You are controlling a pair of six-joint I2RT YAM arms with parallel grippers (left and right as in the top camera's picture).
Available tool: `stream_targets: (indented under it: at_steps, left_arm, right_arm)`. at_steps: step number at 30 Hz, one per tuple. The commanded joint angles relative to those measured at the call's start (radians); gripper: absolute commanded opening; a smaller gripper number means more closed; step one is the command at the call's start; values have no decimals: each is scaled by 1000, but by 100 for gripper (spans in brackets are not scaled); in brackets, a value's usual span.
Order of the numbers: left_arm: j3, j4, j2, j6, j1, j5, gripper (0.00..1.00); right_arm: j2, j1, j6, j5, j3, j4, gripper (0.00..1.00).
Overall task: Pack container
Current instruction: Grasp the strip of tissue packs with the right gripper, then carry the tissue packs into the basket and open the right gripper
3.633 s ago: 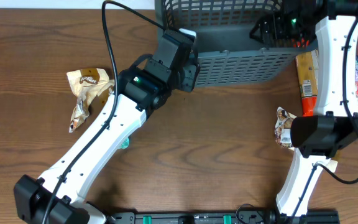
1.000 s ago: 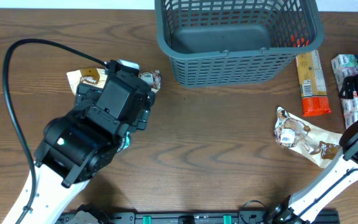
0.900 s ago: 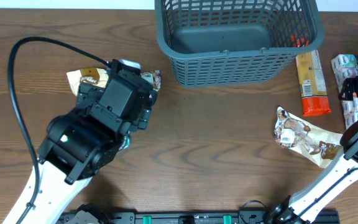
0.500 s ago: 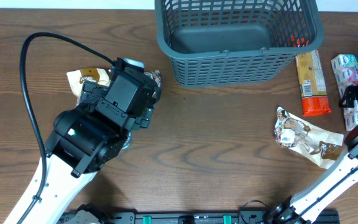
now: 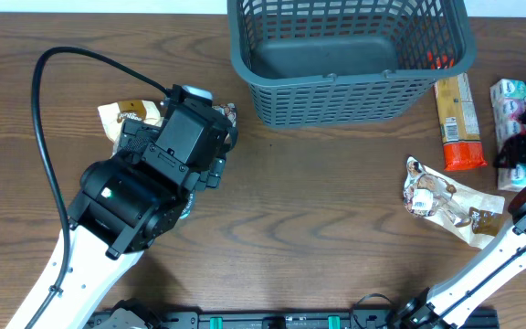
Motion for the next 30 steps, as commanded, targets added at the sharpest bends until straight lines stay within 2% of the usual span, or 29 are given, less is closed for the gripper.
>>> stream_targets:
  at_steps: [1,7,10,14,21,24,27,30]
  left_arm:
    - [5,-5,5,6,2,-20,98]
    - [5,-5,5,6,2,-21,99]
    - [5,-5,5,6,2,-20,99]
    - [5,-5,5,6,2,-21,99]
    - [5,-5,5,6,2,-20,98]
    - [5,-5,5,6,2,-20,99]
    - [5,-5,5,6,2,-20,99]
    - [5,-5,5,6,2,-20,99]
  right_arm:
    - [6,-4,50,-12,-15,13,3]
    - [6,-3,155,8,44,21,2]
    - [4,-3,217,21,161,-31,1]
    - [4,3,277,-4,403,-150,2]
    - [4,41,369,-201,892,-302,2]
    - [4,75,412,-386,1081,-343,1]
    - [4,132,470,-555,1218,-346,2]
    - [-34,227,528,-584,1216,-306,2]
